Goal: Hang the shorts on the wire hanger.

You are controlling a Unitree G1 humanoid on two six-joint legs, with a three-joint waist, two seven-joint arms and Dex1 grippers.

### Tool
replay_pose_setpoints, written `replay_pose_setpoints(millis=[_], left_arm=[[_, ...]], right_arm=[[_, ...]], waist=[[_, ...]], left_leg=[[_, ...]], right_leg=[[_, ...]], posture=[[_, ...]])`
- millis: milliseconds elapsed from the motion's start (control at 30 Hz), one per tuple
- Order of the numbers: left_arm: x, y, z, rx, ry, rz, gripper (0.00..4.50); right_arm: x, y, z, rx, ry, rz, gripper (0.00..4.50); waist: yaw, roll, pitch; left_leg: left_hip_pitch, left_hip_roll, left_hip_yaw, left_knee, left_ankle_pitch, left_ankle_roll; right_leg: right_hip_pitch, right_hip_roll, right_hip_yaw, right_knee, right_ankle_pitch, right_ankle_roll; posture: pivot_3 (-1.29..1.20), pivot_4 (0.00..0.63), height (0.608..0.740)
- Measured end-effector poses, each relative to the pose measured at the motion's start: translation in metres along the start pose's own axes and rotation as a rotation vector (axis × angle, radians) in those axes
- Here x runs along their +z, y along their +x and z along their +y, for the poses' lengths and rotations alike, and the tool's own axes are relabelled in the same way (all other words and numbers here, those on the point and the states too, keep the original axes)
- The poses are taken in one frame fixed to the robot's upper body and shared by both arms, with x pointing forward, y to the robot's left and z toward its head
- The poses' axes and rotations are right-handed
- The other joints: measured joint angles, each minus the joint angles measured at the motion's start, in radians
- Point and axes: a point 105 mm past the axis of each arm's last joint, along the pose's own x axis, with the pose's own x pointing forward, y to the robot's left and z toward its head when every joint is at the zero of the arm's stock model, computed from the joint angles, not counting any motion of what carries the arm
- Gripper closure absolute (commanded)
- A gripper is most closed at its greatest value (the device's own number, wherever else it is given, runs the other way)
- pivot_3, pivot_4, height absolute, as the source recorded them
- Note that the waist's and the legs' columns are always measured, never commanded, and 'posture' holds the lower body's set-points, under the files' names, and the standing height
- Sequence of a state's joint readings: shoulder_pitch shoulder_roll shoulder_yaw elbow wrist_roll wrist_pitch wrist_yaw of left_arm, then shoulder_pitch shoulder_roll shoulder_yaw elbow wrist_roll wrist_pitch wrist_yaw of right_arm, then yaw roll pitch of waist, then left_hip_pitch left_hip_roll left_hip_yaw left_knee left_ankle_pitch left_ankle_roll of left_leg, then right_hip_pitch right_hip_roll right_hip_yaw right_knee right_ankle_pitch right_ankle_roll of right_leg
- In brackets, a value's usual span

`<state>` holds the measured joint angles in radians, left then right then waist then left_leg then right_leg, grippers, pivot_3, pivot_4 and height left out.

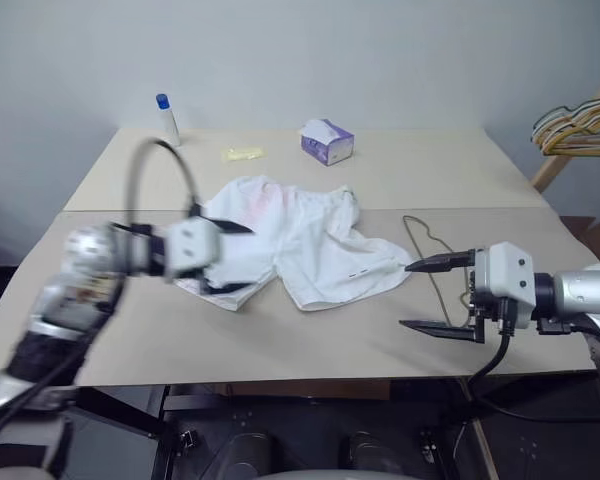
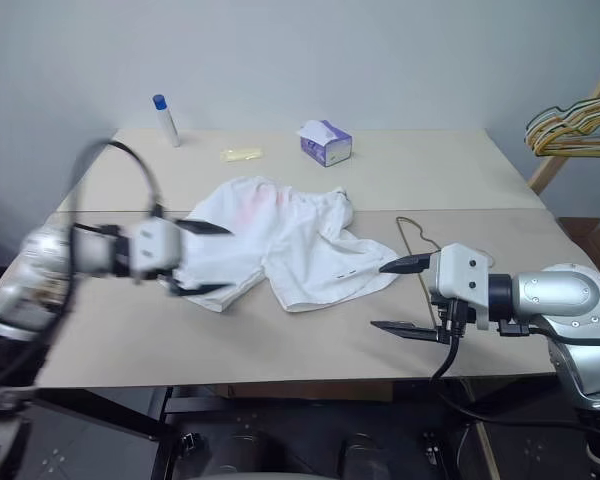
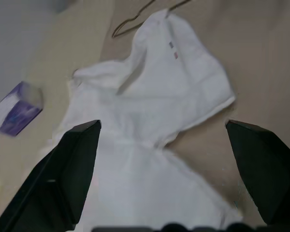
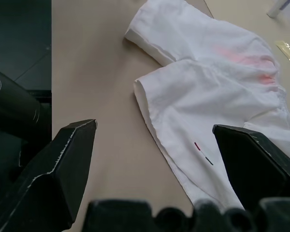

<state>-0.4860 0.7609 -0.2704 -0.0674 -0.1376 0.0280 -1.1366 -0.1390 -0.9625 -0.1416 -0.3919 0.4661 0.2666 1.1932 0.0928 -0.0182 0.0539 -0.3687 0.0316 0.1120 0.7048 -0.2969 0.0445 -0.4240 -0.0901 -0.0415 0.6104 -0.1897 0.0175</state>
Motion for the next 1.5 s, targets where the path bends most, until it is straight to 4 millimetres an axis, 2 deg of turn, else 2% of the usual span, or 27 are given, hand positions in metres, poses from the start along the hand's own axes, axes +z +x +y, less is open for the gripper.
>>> replay_pose_setpoints(millis=[100, 167, 267, 333, 400, 567, 700, 800, 933, 1067, 1233, 1500], left_arm=[[0.006, 0.050, -0.001, -0.046, 0.085, 0.054, 0.04], [0.009, 0.068, 0.005, -0.036, 0.149, 0.097, 0.04], [-0.003, 0.083, 0.006, -0.045, 0.233, 0.206, 0.04], [-0.014, 0.087, -0.001, -0.090, 0.247, 0.250, 0.04], [-0.014, 0.089, -0.006, -0.129, 0.249, 0.245, 0.04], [0.006, 0.089, -0.007, -0.154, 0.217, 0.134, 0.04], [0.017, 0.077, -0.010, -0.201, 0.231, 0.085, 0.04], [-0.001, 0.062, -0.017, -0.250, 0.286, 0.166, 0.04], [-0.019, 0.068, -0.015, -0.202, 0.302, 0.256, 0.04], [-0.020, 0.082, -0.012, -0.141, 0.264, 0.249, 0.04], [-0.021, 0.084, -0.015, -0.147, 0.258, 0.257, 0.04], [-0.032, 0.085, -0.021, -0.192, 0.247, 0.279, 2.67]], right_arm=[[0.002, -0.001, -0.001, -0.007, -0.001, -0.008, 0.00], [0.004, -0.001, -0.001, -0.012, -0.005, -0.009, 0.00], [0.005, -0.002, -0.001, -0.023, -0.001, -0.006, 0.00], [0.005, -0.002, 0.001, -0.018, 0.002, -0.009, 0.00], [0.004, -0.002, 0.002, -0.017, 0.008, -0.007, 0.00], [0.004, -0.002, 0.002, -0.021, 0.007, -0.007, 0.00], [0.004, -0.002, 0.002, -0.023, 0.007, -0.007, 0.00], [0.003, -0.002, 0.001, -0.024, 0.010, -0.006, 0.00], [0.006, -0.002, -0.001, -0.026, 0.000, -0.010, 0.00], [0.009, -0.002, -0.003, -0.022, -0.015, -0.016, 0.00], [0.009, -0.002, -0.003, -0.020, -0.014, -0.017, 0.00], [0.009, -0.002, -0.003, -0.021, -0.013, -0.017, 0.00]], waist=[[0.000, -0.001, -0.001], [-0.004, -0.002, -0.001], [-0.016, -0.001, -0.001], [-0.026, -0.001, -0.001], [-0.030, -0.001, -0.001], [-0.030, -0.001, -0.001], [-0.032, -0.001, -0.001], [-0.036, 0.000, -0.002], [-0.025, 0.000, -0.002], [-0.019, 0.000, -0.003], [-0.021, 0.000, -0.004], [-0.024, 0.000, -0.009]], left_leg=[[-0.001, 0.000, 0.000, 0.001, 0.000, 0.000], [-0.001, 0.000, -0.001, 0.001, 0.000, 0.001], [0.000, 0.000, -0.002, 0.001, -0.001, 0.001], [-0.001, 0.001, -0.002, 0.001, -0.001, 0.002], [-0.001, 0.001, -0.003, 0.001, -0.001, 0.002], [-0.001, 0.001, -0.005, 0.002, -0.002, 0.003], [-0.001, 0.001, -0.006, 0.002, -0.002, 0.003], [0.000, 0.000, -0.006, 0.002, -0.002, 0.003], [-0.001, 0.000, -0.005, 0.004, -0.002, 0.004], [-0.003, 0.000, -0.006, 0.007, -0.004, 0.008], [-0.003, 0.000, -0.005, 0.008, -0.005, 0.008], [0.000, 0.001, -0.006, 0.007, -0.005, 0.008]], right_leg=[[0.000, 0.001, 0.000, -0.001, 0.001, 0.000], [0.000, 0.001, 0.001, -0.001, 0.001, 0.000], [0.000, 0.001, 0.001, -0.001, 0.001, 0.000], [-0.001, 0.002, 0.001, -0.001, 0.001, 0.000], [-0.001, 0.001, 0.001, -0.001, 0.001, 0.000], [-0.001, 0.000, 0.001, 0.000, 0.001, 0.000], [-0.001, 0.000, 0.002, 0.000, 0.001, 0.000], [-0.001, 0.001, 0.002, 0.000, 0.001, 0.000], [0.000, 0.000, 0.001, 0.000, 0.001, 0.001], [-0.001, -0.001, 0.001, -0.001, 0.001, 0.001], [-0.001, 0.000, 0.002, 0.000, 0.001, 0.002], [0.000, 0.000, 0.002, 0.001, 0.001, 0.002]], posture=[[0.07, 0.017, 0.740], [0.06, 0.017, 0.740], [0.06, 0.014, 0.740], [0.06, 0.012, 0.740], [0.06, 0.009, 0.740], [0.06, 0.008, 0.740], [0.07, 0.007, 0.740], [0.07, 0.007, 0.740], [0.09, 0.005, 0.740], [0.09, 0.005, 0.740], [0.08, 0.002, 0.740], [0.07, 0.003, 0.740]])
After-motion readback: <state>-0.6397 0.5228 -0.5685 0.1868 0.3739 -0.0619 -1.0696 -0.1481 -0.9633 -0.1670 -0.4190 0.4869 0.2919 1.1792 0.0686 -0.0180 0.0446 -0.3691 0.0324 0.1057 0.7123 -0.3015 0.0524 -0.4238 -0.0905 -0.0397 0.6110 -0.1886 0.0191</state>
